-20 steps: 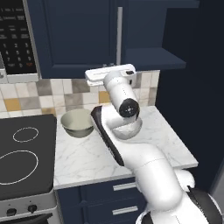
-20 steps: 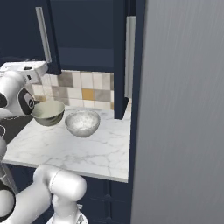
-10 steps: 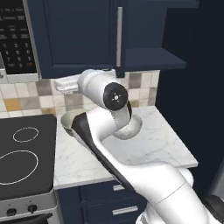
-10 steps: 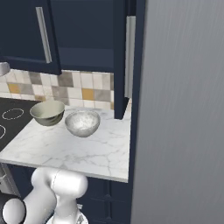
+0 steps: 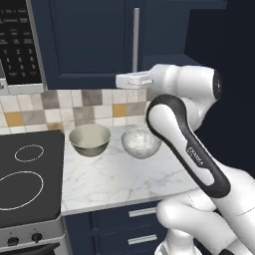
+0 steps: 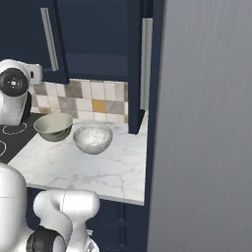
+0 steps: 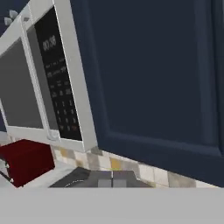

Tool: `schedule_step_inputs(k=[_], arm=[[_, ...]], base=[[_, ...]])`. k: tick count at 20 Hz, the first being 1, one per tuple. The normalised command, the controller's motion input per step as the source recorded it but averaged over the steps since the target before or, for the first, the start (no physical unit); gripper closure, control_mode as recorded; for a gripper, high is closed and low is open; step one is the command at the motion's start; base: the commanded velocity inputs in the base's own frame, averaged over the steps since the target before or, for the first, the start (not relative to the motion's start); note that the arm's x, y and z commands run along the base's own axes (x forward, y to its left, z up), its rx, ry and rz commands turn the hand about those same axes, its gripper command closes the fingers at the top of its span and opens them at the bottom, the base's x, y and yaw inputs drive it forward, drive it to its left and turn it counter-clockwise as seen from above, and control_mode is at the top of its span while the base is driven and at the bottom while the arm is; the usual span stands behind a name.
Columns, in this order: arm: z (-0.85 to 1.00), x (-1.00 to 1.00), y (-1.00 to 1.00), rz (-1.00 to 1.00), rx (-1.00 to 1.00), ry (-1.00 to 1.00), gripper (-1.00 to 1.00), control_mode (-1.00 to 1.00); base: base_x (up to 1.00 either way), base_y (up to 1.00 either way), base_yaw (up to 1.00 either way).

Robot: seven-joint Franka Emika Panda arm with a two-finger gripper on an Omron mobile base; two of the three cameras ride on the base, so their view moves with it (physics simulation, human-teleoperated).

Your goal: Open the cabinet. Pick the bowls from the counter and place them in the cabinet. Then close the cabinet.

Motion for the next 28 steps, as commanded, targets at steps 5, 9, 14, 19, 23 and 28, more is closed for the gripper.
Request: schedule_step_inputs(k=[5,9,14,19,23,28], arm=[[-0.31,-0.04,-0.12,0.17,0.26,0.03,1.00,-1.00],[0.15,-0.51,-0.09,-0.17,0.34,0.23,1.00,-1.00],[0.53,-0.27,0.00,-0.09,0.17,0.31,1.00,-1.00],[0.54,-0.18,-0.20,-0.01,0.23,0.24,1.00,-1.00],[0.18,0.01,-0.15,0.02,0.18,0.35,1.00,-1.00],[0.00,0.06,-0.03,0.06,0.17,0.34,1.00,-1.00]], base=[[0.00,0.00,0.00],[0.00,0.00,0.00],[0.00,0.00,0.00],[0.00,0.00,0.00],[0.00,0.00,0.00],[0.00,0.00,0.00]])
